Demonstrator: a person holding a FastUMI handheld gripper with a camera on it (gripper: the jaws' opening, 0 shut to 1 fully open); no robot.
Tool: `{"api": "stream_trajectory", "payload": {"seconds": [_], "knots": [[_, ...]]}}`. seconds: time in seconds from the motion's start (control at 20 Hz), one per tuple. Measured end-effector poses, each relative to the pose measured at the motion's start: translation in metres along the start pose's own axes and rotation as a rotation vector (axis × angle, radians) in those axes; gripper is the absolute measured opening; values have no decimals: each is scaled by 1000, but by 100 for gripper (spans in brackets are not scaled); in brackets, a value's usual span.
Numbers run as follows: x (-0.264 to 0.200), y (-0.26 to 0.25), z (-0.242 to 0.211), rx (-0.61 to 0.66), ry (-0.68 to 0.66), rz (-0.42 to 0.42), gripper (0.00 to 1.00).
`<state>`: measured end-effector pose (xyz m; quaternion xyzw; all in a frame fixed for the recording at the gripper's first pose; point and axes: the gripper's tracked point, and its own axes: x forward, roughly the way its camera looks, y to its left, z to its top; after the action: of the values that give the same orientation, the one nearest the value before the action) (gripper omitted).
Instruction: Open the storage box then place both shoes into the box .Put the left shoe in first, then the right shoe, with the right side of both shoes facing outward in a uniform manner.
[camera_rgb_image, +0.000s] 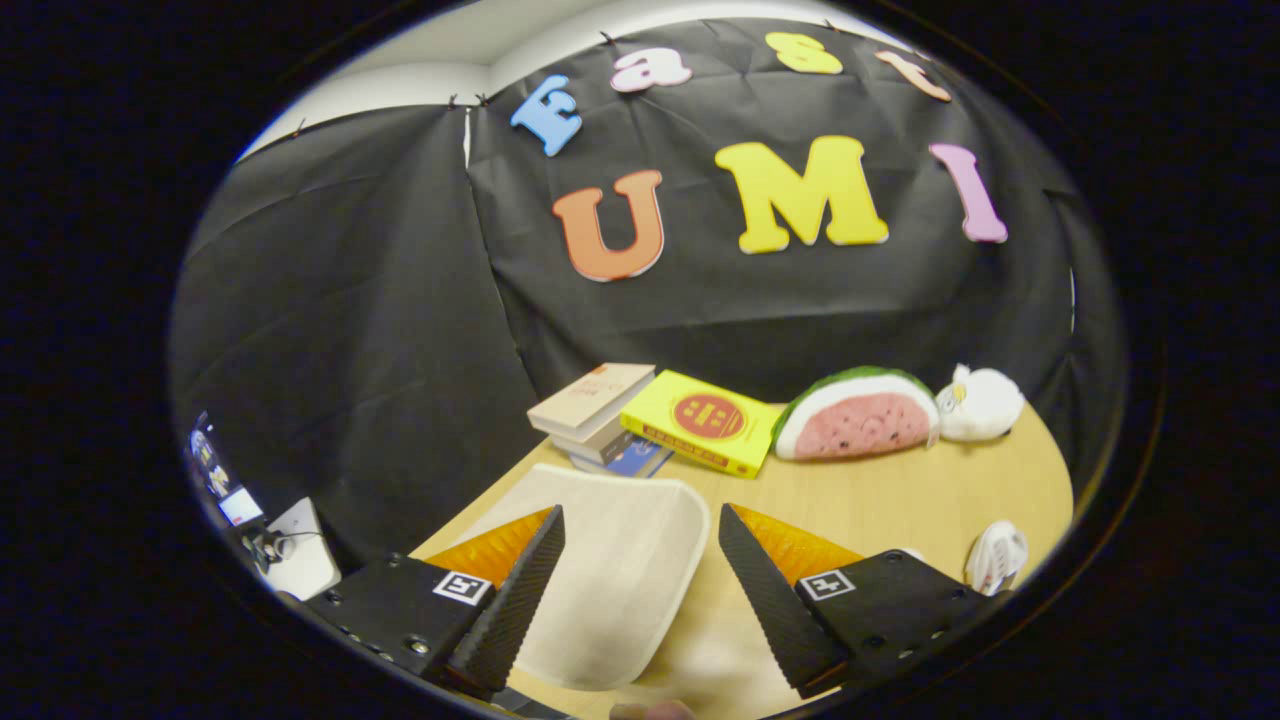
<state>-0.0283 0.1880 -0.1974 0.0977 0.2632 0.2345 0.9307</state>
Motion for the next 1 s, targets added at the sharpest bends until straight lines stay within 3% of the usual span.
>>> {"api": "stream_trajectory", "payload": {"seconds": [0.3, 0.6, 0.8, 0.95, 1.0], "knots": [[24, -14, -68, 271, 202, 58, 95], [34, 4, -99, 627, 339, 186, 95], [38, 12, -102, 752, 383, 244, 94], [34, 13, -101, 765, 405, 257, 79], [31, 8, -98, 758, 415, 263, 69]]}}
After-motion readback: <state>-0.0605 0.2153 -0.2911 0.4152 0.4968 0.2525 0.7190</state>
